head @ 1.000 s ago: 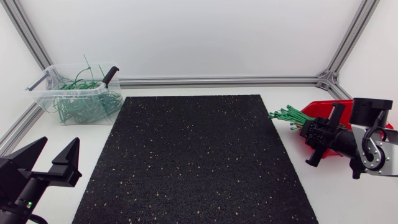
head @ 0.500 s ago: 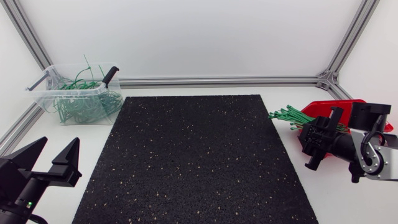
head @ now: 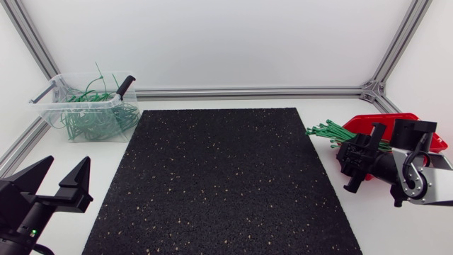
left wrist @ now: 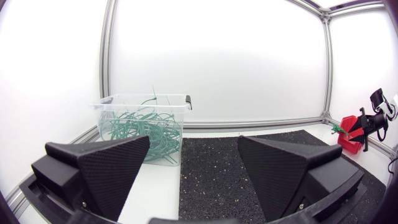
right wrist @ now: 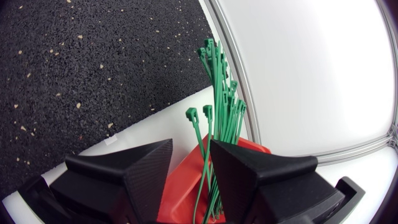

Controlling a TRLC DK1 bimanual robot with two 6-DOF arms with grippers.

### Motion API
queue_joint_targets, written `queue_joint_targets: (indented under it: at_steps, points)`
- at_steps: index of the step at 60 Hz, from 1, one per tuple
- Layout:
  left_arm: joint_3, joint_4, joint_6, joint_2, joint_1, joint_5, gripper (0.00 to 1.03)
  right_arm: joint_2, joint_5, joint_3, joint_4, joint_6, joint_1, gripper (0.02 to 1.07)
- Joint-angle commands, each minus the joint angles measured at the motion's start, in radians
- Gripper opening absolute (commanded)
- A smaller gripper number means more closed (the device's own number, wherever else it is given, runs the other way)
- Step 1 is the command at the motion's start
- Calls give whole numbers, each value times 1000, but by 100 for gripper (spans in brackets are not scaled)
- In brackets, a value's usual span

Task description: Take a green cable tie from the red box, thread the tail through the head to close it, then place it in the transparent bin on the left.

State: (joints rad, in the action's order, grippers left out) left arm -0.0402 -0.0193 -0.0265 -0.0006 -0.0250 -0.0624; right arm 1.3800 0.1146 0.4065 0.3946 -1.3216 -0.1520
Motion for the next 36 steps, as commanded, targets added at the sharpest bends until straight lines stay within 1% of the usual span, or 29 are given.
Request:
queue_joint_targets:
  at_steps: [1, 21, 25, 33, 36]
  points:
    - [39, 21, -4, -10, 4, 4, 99, 28, -10, -5, 21, -21, 12, 46]
    - [39, 19, -4, -10, 4, 6, 99, 54, -23, 0, 50, -10, 29, 46]
    - [39, 19, -4, -10, 5, 6, 99, 59, -24, 3, 52, -10, 31, 42]
    - [39, 21, -4, -10, 5, 6, 99, 60, -29, 5, 62, -10, 32, 41]
    - [39, 19, -4, -10, 5, 4, 99, 60, -29, 6, 62, -11, 32, 35]
